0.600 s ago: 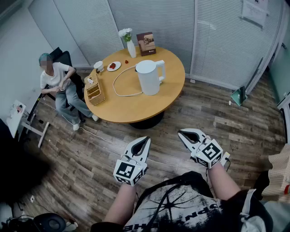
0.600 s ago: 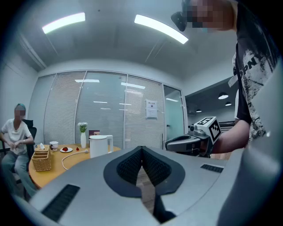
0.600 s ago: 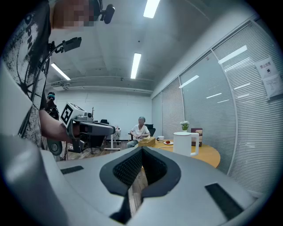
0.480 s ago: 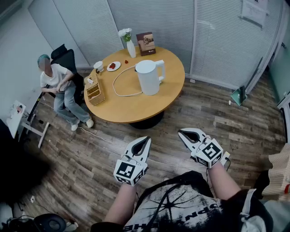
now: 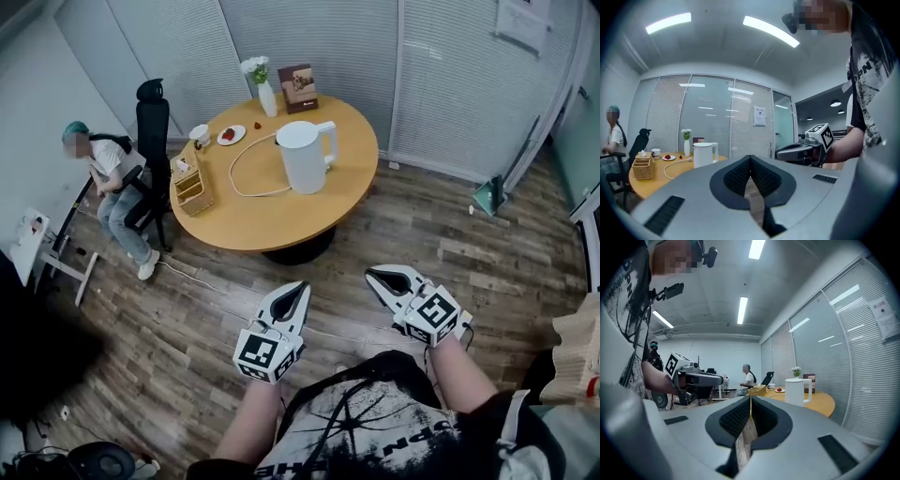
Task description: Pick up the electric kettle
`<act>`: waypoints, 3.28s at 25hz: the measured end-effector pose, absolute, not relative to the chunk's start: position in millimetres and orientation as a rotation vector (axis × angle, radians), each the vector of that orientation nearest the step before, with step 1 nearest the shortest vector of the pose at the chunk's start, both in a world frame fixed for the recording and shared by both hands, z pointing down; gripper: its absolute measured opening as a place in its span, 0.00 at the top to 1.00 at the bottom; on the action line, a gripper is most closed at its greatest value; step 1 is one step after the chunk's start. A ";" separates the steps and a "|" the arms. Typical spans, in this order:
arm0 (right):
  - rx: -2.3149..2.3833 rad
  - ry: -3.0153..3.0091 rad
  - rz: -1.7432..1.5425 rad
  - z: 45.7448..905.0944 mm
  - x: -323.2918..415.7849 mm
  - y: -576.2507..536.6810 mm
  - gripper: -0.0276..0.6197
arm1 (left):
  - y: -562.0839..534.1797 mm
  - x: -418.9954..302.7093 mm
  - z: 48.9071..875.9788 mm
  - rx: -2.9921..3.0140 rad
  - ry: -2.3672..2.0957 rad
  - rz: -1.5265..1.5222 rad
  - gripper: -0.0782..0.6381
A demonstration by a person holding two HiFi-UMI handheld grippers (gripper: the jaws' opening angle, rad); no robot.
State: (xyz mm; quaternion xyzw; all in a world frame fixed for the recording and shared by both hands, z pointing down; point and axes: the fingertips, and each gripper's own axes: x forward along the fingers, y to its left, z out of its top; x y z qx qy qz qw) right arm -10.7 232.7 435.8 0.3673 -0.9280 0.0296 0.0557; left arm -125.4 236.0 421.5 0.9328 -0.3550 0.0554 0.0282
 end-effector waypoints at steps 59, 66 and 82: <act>0.675 -2.998 0.232 451.3 63.1 -64.6 0.92 | -40.8 -37.6 445.5 2.629 -1.429 0.283 0.89; 0.648 -3.016 0.217 454.4 62.1 -87.4 0.93 | -58.2 -37.3 447.5 2.614 -1.470 0.289 0.89; 0.782 -2.954 0.204 459.1 36.7 -144.6 0.92 | -116.8 -75.1 448.1 2.662 -1.407 0.262 0.89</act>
